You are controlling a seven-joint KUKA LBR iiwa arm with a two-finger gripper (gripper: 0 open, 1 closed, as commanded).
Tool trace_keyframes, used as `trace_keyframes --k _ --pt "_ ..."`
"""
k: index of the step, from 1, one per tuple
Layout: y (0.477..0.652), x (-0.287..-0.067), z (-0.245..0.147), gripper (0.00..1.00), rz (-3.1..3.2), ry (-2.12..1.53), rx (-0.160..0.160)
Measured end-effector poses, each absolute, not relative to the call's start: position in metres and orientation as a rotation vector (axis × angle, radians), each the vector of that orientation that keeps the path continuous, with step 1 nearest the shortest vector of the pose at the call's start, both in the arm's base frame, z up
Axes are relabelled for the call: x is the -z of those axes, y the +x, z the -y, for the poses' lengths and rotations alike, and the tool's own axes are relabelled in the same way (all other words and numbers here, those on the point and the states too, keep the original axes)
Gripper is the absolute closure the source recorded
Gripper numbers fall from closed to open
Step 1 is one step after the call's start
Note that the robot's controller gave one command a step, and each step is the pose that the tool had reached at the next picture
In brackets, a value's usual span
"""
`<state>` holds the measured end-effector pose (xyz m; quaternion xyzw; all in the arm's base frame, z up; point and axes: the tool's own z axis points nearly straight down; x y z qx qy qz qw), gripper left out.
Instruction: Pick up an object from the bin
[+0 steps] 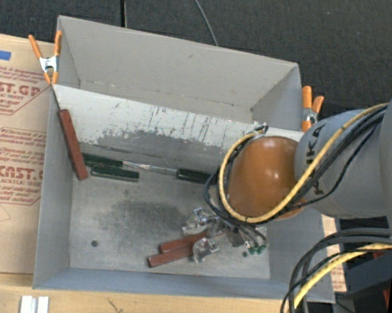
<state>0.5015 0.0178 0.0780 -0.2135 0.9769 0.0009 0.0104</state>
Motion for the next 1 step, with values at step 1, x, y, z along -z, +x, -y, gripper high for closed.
trace_keyframes --k 1 --pt "0.4997 -0.0839 -0.0175 1.0 -3.062 -0.67 -0.002"
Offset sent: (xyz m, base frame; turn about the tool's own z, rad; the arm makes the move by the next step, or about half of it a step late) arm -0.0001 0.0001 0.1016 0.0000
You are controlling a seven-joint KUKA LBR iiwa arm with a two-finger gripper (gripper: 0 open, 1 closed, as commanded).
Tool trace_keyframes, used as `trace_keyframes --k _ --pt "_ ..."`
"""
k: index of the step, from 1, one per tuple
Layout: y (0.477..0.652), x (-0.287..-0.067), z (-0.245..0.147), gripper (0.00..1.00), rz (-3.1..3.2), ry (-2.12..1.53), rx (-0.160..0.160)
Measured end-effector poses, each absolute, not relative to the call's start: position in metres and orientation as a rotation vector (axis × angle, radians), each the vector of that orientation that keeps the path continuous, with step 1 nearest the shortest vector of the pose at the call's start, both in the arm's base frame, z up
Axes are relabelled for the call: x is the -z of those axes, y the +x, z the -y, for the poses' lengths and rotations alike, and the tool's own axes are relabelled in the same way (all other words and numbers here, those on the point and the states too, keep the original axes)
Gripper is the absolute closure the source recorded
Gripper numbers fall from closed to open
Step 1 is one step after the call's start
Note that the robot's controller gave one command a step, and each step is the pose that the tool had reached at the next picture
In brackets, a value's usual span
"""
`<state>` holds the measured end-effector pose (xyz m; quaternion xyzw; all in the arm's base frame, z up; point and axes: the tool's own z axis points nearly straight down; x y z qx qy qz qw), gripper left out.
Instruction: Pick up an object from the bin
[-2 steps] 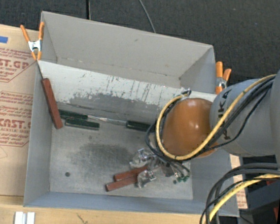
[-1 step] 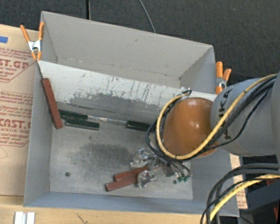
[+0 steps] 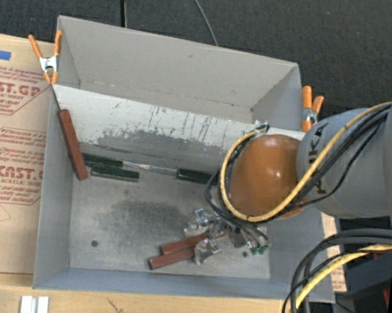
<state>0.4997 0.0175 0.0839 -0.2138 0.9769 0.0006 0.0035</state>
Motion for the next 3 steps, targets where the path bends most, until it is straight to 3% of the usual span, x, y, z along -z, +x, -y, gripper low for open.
trace_keyframes --k 3 --pt "0.499 -0.125 -0.018 1.0 -3.066 -0.671 0.0"
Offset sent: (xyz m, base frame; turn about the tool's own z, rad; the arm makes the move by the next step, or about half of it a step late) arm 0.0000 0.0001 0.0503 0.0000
